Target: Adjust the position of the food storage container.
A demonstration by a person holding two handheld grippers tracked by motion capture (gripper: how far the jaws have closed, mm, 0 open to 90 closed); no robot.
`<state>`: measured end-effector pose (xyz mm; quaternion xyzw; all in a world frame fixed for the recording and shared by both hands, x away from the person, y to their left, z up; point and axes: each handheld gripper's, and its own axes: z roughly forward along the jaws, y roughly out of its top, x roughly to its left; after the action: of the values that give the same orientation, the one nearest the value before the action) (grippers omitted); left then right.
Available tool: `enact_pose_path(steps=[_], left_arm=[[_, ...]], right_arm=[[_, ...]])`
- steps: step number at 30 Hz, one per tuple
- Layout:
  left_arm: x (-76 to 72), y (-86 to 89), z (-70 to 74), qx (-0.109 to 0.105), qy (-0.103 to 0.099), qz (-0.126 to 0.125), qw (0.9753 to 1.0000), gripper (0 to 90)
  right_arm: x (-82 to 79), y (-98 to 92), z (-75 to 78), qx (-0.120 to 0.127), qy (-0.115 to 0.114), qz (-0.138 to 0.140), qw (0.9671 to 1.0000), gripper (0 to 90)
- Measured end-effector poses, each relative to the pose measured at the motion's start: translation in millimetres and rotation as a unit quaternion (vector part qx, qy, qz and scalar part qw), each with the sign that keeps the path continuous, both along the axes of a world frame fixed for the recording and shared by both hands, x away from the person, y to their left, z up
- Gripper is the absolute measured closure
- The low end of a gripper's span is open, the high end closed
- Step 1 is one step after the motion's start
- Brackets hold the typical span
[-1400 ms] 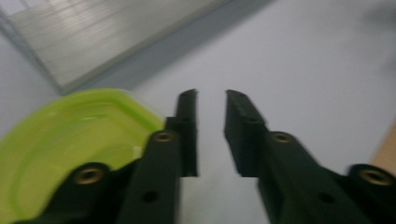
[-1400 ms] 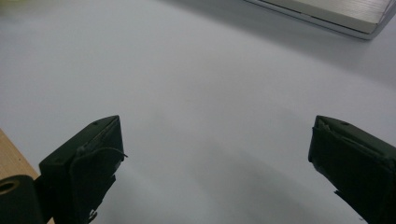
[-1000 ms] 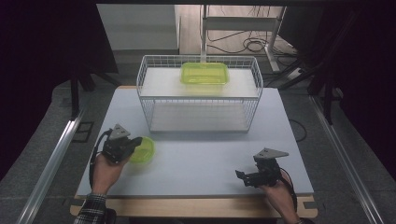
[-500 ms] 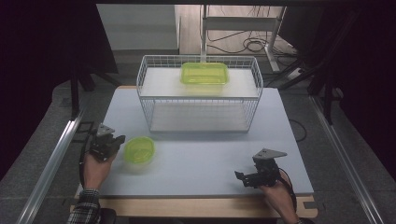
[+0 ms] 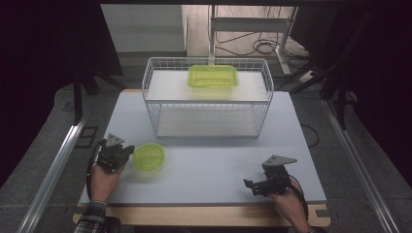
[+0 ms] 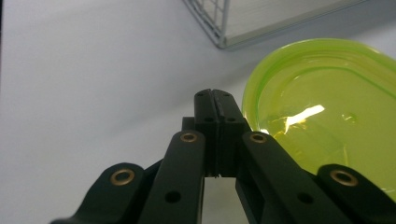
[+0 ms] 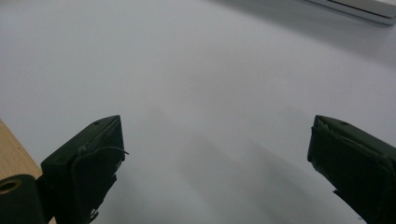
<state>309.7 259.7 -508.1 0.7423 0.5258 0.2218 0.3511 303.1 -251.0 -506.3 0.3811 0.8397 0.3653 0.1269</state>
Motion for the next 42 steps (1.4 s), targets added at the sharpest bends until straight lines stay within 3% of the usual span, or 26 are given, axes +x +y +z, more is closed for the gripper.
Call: enact_pose_path(steps=[3,11,18,25,34,42], left_arm=[[-1.3,-3.6,0.5,0.001,0.000,-0.005,1.0000,89.7],[-7.5,-2.8,3.8,-0.020,-0.004,-0.007,0.9998,89.6],[-7.8,-9.2,0.8,-0.014,0.006,-0.015,0.9998,89.6],[-10.0,-29.6,1.1,-0.012,0.007,-0.038,0.9992,89.5],[-13.6,-68.5,3.3,-0.010,0.008,-0.079,0.9968,89.4],[-20.4,-99.6,5.8,-0.006,0.007,-0.124,0.9922,87.9]], right_arm=[[0.2,0.3,-0.7,-0.001,0.002,0.001,1.0000,4.0],[0.1,0.8,-1.5,-0.003,0.006,0.003,1.0000,4.1],[-0.1,1.5,-2.1,-0.008,0.007,0.006,0.9999,4.2],[0.0,1.0,-1.8,-0.007,0.006,0.005,0.9999,4.2],[-0.1,1.0,-1.7,-0.005,0.006,0.004,1.0000,4.2],[0.1,1.1,-2.7,-0.006,0.007,0.006,0.9999,4.2]])
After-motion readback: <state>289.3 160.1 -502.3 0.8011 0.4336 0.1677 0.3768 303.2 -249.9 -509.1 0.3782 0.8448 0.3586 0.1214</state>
